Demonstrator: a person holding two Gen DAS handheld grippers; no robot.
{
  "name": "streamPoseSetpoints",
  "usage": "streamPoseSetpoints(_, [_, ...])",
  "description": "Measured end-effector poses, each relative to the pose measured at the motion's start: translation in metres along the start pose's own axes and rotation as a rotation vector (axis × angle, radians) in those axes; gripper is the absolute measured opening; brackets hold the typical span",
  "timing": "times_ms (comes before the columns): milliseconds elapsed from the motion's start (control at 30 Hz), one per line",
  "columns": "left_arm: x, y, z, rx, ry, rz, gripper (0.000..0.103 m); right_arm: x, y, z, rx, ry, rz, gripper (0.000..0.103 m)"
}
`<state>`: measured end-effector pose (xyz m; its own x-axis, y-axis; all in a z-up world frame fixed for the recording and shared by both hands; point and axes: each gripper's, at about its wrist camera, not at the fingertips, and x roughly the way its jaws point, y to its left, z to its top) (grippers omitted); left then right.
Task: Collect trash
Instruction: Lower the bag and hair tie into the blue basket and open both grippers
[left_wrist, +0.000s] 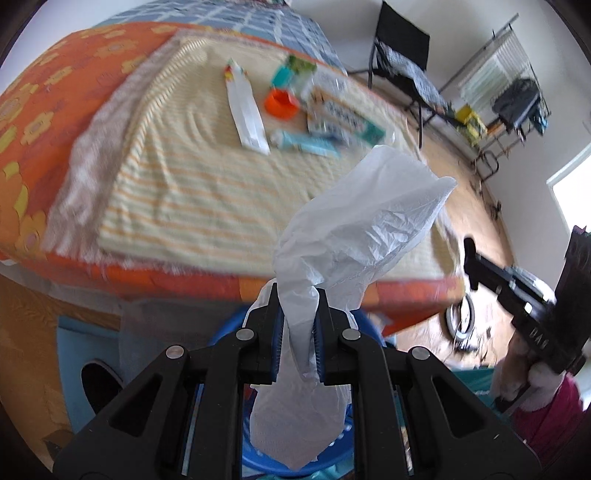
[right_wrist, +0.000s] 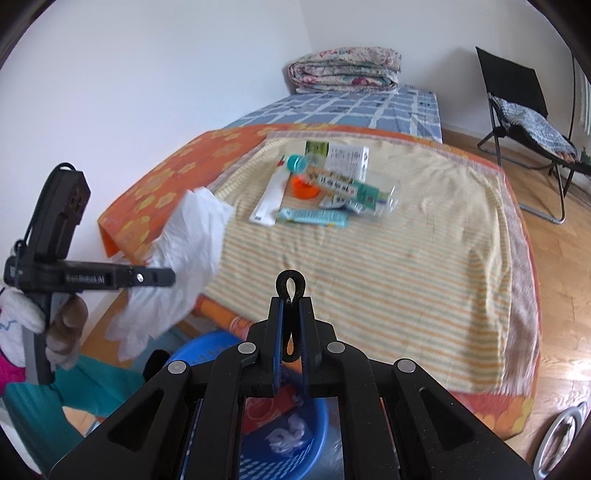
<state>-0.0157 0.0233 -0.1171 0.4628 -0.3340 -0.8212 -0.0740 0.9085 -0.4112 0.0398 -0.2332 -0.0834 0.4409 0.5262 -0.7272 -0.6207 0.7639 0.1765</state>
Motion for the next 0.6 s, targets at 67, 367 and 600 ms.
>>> streamPoseSetpoints(67, [0.008, -0.002, -0.013, 0.015, 0.032, 0.004, 0.013, 0.001, 0.001, -0.007, 0.008, 0.011, 0.004, 0.006])
streamPoseSetpoints(367, [0.044, -0.007, -0.062, 0.091, 0.159, 0.063, 0.013, 0.008, 0.005, -0.032, 0.026, 0.065, 0.023, 0.006])
streamPoseSetpoints(600, [0.067, -0.009, -0.084, 0.124, 0.237, 0.101, 0.013, 0.018, 0.014, -0.048, 0.015, 0.115, 0.045, 0.006])
